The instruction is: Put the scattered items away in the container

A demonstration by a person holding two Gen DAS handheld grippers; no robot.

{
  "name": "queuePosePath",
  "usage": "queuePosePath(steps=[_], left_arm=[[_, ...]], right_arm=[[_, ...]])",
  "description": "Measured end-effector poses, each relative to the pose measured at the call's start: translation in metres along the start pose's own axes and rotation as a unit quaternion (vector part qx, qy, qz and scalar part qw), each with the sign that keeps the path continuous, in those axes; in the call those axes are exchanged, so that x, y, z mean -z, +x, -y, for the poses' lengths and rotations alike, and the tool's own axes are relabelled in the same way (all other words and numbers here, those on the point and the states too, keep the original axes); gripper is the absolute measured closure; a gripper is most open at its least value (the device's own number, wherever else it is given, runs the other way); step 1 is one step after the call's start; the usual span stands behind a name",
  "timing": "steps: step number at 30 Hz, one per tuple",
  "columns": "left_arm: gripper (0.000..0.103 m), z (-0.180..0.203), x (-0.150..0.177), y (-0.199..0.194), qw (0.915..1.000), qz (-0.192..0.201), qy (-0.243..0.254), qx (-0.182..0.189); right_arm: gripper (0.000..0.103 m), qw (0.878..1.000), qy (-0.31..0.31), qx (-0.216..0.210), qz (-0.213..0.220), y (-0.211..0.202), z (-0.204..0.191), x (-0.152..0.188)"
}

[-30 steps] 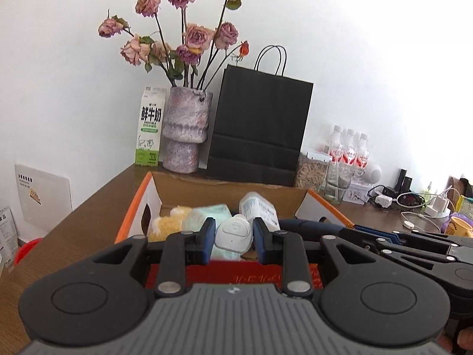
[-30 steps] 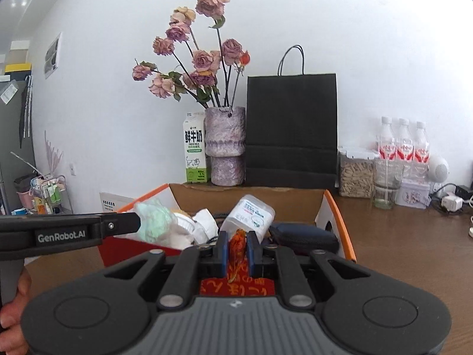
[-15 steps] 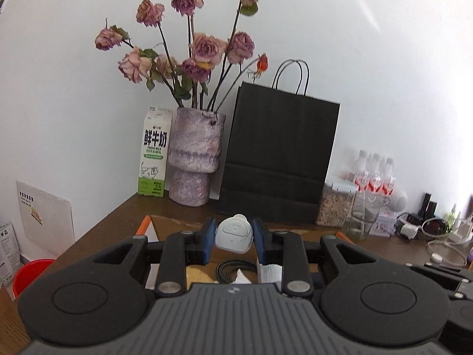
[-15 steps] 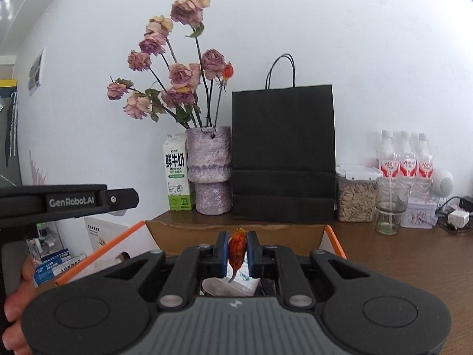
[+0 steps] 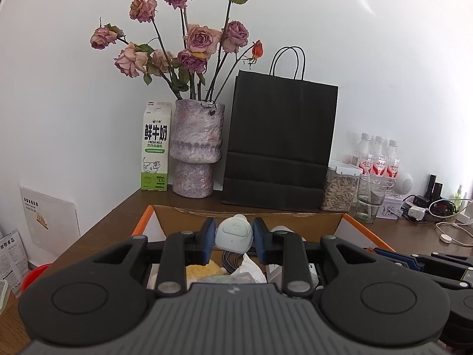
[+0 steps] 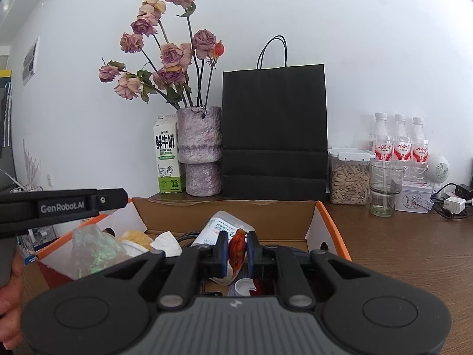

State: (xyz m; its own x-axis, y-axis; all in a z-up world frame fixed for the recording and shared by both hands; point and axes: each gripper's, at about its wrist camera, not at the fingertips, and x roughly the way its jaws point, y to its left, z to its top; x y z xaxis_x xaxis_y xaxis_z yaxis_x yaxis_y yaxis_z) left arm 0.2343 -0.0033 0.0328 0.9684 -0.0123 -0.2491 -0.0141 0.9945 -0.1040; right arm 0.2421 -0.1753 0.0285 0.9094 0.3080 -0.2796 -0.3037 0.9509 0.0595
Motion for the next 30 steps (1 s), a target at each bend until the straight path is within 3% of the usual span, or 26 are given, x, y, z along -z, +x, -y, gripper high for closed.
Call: queuePosePath(steps=[7, 8, 9, 10, 11, 12, 13, 17, 30], left_arm=[[0.073, -0.001, -0.001, -0.01, 0.9997, 0.024, -0.001, -0.007], [0.059, -0.001, -0.001, -0.011, 0.9996, 0.025, -0.002, -0.012], [0.025, -0.002, -0.001, -0.013, 0.9994, 0.028, -0.006, -0.019], [0.008, -0.004, -0.002, -0.016, 0.9991, 0.035, -0.01, -0.024], [0.0, -0.005, -0.002, -0.021, 0.9984, 0.048, -0.013, -0.028], [0.0, -0.005, -0.002, -0.024, 0.9978, 0.059, -0.015, -0.027], [0.0, -0.006, -0.004, -0.029, 0.9973, 0.066, -0.016, -0.026], [0.0, -0.004, -0.001, -0.042, 0.9957, 0.088, -0.011, -0.028], [0.0, -0.004, 0.007, -0.046, 0.9965, 0.077, -0.001, -0.033]], right_arm=[[0.089, 1.0, -0.003, 0.001, 0.016, -0.009, -0.003, -0.002], [0.089, 1.0, -0.004, 0.003, 0.019, -0.011, -0.003, -0.001], [0.08, 1.0, -0.005, 0.005, 0.022, -0.013, -0.004, 0.0], [0.055, 1.0, -0.004, 0.006, 0.025, -0.016, -0.004, 0.0], [0.039, 1.0, -0.002, 0.007, 0.029, -0.018, -0.003, 0.0], [0.011, 0.999, -0.001, 0.008, 0.036, -0.021, -0.003, 0.0], [0.001, 0.999, -0.002, 0.01, 0.047, -0.024, -0.004, 0.001], [0.0, 0.997, -0.022, 0.027, 0.07, -0.036, -0.009, 0.002], [0.0, 0.997, -0.034, 0.025, 0.059, -0.044, -0.014, 0.008]])
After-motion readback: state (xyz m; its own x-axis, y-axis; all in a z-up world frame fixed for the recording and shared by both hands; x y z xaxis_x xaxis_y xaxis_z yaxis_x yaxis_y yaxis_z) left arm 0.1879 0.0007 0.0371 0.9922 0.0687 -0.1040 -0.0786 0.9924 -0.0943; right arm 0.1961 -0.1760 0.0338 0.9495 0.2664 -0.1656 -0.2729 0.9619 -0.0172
